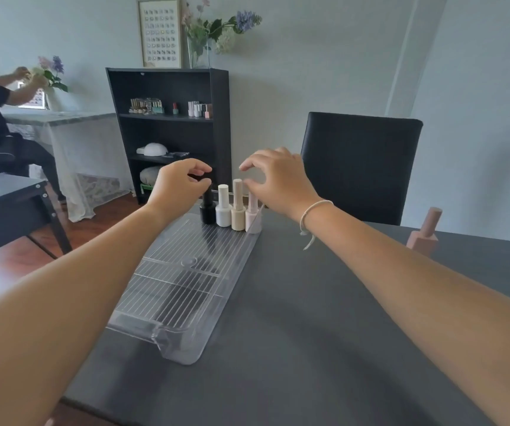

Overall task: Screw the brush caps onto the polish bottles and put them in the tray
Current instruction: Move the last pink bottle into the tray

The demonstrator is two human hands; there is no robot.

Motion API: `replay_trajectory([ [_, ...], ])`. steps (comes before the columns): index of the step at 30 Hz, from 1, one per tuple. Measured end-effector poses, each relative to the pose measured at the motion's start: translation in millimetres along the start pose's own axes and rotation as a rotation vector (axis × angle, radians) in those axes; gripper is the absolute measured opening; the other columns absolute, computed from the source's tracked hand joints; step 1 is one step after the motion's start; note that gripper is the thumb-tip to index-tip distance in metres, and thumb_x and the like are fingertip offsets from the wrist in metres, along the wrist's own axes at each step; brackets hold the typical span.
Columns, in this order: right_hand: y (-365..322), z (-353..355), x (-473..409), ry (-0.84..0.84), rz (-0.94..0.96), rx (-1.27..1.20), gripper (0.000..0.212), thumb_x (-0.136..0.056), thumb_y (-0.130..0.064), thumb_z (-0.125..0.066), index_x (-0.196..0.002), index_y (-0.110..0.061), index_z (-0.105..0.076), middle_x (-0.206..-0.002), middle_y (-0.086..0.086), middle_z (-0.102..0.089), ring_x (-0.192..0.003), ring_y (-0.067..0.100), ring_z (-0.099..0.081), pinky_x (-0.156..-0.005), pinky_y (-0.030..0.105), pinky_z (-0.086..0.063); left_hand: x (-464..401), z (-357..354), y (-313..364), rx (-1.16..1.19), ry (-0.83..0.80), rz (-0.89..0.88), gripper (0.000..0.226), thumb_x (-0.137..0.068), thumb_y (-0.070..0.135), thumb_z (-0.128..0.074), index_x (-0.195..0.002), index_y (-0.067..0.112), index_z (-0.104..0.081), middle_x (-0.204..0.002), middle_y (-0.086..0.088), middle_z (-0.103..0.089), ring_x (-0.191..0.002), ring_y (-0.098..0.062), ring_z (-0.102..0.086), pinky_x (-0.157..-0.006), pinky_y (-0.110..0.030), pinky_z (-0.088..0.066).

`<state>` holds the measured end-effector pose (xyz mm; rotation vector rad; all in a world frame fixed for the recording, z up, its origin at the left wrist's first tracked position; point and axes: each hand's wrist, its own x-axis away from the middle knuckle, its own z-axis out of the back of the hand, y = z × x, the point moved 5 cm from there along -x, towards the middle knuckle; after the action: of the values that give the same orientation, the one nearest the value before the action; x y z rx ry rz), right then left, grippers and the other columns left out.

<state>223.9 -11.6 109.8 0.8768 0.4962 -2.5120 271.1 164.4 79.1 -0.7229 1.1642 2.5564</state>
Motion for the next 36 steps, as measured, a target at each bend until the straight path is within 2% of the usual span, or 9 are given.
replay_trajectory([
  [5,21.8,50.2,40.8,0.042,-0.076,-0.028,0.02,-0.087,-0.024,-0.057,-0.104,-0.018,-0.065,-0.116,-0.001,-0.065,-0.11,0.019,-0.05,-0.093,0.033,-0.029,8.4,3.1,45.6,0.003,0.013,-0.106,0.02,-0.086,0.016,-0.06,-0.105,0.018,-0.064,-0.097,0.002,-0.062,-0.082,-0.015,-0.061,-0.076,-0.025,-0.049],
  [11,69.8,88.6,115.4,0.049,-0.273,0.005,0.016,-0.086,-0.027,-0.056,-0.1,-0.026,-0.065,-0.113,-0.009,-0.064,-0.108,0.016,-0.051,-0.09,0.031,-0.02,25.3,-27.3,105.3,0.055,-0.075,-0.175,0.019,-0.085,0.014,-0.059,-0.103,0.017,-0.065,-0.094,0.001,-0.064,-0.077,-0.011,-0.06,-0.063,-0.009,-0.044],
  [14,97.3,105.2,154.1,0.05,-0.364,0.012,0.016,-0.084,-0.023,-0.059,-0.1,-0.023,-0.066,-0.104,-0.01,-0.066,-0.105,0.02,-0.055,-0.1,0.046,-0.035,40.5,-53.4,138.6,0.093,-0.139,-0.226,0.018,-0.086,0.015,-0.059,-0.103,0.016,-0.064,-0.093,0.001,-0.063,-0.076,-0.008,-0.059,-0.061,-0.003,-0.044],
  [16,114.5,115.3,177.2,0.056,-0.425,-0.006,0.017,-0.083,-0.019,-0.061,-0.099,-0.017,-0.066,-0.094,-0.011,-0.064,-0.103,0.026,-0.056,-0.095,0.042,-0.04,50.2,-71.8,158.9,0.095,-0.185,-0.267,0.017,-0.087,0.017,-0.058,-0.102,0.019,-0.064,-0.093,0.002,-0.062,-0.076,-0.008,-0.058,-0.064,-0.008,-0.046],
  [19,142.3,127.0,209.1,0.048,-0.517,0.022,0.017,-0.084,-0.021,-0.06,-0.1,-0.019,-0.065,-0.106,-0.001,-0.065,-0.103,0.024,-0.055,-0.089,0.031,-0.039,60.9,-101.4,184.7,0.133,-0.255,-0.276,0.016,-0.086,0.019,-0.059,-0.1,0.023,-0.063,-0.094,0.003,-0.06,-0.072,-0.007,-0.057,-0.055,-0.006,-0.044],
  [23,169.3,131.1,236.3,-0.044,-0.591,0.058,0.03,-0.086,-0.034,-0.057,-0.113,-0.022,-0.059,-0.124,-0.003,-0.058,-0.118,0.019,-0.048,-0.103,0.037,-0.036,72.6,-143.8,211.1,0.13,-0.36,-0.284,0.024,-0.085,0.024,-0.061,-0.109,0.026,-0.062,-0.104,0.004,-0.06,-0.078,-0.005,-0.056,-0.063,-0.012,-0.042],
  [28,189.8,125.0,248.9,-0.171,-0.649,0.107,0.04,-0.087,-0.044,-0.052,-0.122,-0.026,-0.051,-0.135,-0.004,-0.05,-0.124,0.02,-0.043,-0.104,0.037,-0.031,82.3,-186.5,232.3,0.071,-0.441,-0.307,0.037,-0.085,0.026,-0.06,-0.122,0.028,-0.055,-0.117,0.003,-0.056,-0.085,-0.01,-0.053,-0.072,-0.016,-0.038],
  [31,193.0,118.0,247.9,-0.244,-0.631,0.157,0.04,-0.087,-0.047,-0.048,-0.122,-0.026,-0.051,-0.132,-0.002,-0.051,-0.12,0.022,-0.045,-0.102,0.038,-0.032,84.6,-205.0,237.5,0.045,-0.466,-0.31,0.044,-0.085,0.026,-0.06,-0.128,0.027,-0.051,-0.127,-0.001,-0.053,-0.091,-0.012,-0.049,-0.08,-0.021,-0.036],
  [36,195.6,115.3,246.0,-0.262,-0.622,0.194,0.037,-0.087,-0.049,-0.045,-0.112,-0.024,-0.056,-0.121,0.0,-0.055,-0.113,0.023,-0.047,-0.097,0.038,-0.032,83.8,-224.4,241.6,0.061,-0.468,-0.299,0.044,-0.084,0.02,-0.06,-0.127,0.022,-0.052,-0.124,0.0,-0.056,-0.087,-0.011,-0.05,-0.078,-0.019,-0.038],
])
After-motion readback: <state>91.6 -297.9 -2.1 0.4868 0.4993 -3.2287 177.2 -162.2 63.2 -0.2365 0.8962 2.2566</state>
